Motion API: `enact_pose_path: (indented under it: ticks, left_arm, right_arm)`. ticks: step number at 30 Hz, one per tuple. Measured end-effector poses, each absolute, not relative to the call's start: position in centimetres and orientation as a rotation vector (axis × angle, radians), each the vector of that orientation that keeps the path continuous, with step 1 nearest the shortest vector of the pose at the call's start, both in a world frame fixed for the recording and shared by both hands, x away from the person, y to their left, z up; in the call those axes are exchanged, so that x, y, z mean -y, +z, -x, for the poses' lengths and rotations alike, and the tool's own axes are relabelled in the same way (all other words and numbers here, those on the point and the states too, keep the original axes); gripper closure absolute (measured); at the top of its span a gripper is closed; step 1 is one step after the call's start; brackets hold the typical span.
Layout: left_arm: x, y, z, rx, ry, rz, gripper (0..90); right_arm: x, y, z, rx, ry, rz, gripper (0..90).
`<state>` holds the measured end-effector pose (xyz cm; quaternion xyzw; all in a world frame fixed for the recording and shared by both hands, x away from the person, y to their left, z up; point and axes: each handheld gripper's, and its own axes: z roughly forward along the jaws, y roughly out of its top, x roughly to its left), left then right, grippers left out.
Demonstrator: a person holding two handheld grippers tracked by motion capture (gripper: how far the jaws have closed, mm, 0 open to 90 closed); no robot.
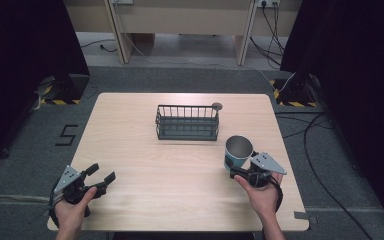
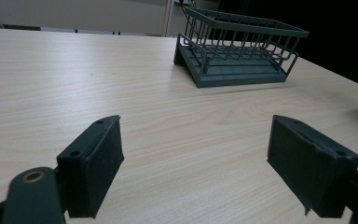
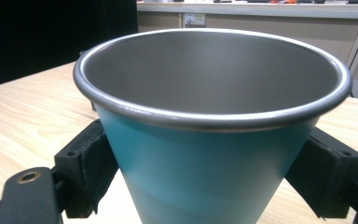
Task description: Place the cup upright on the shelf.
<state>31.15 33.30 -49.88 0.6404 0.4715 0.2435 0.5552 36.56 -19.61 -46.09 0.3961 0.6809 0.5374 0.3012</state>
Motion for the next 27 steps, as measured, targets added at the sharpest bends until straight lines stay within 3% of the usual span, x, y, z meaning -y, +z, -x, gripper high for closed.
enact_pose_path:
  ticks: [27]
  left_arm:
    - [-33.4, -49.9, -31.1, -1.113, 0.576, -1.511, 17.3]
  right_arm:
    - [17.7, -43.7, -38.7, -1.787, 1.468, -1.019, 17.6]
